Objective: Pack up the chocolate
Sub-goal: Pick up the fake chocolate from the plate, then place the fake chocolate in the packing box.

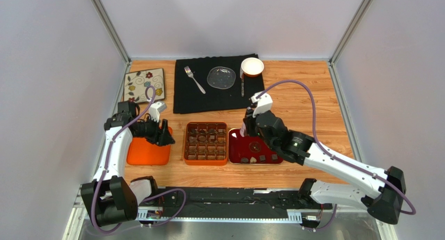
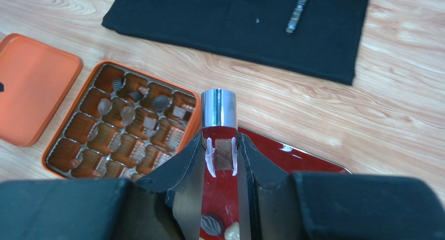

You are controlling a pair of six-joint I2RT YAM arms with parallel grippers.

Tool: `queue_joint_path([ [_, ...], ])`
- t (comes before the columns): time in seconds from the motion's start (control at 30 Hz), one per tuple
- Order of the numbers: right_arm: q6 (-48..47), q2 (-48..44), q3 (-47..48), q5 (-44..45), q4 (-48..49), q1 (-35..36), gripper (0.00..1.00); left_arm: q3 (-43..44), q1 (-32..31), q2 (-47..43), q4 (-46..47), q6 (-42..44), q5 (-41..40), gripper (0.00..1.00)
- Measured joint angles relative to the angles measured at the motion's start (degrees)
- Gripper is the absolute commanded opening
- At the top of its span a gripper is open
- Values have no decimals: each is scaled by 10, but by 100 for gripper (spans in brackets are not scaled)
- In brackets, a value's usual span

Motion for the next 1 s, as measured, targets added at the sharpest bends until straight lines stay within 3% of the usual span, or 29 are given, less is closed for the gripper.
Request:
queue_joint_path([
  [0.37,-18,152,58,-35,69,28,20,0,0,0,0,0,0,64],
  [1.0,-19,231,102,-59,106,51,27,0,1,-5,0,1,0,63],
])
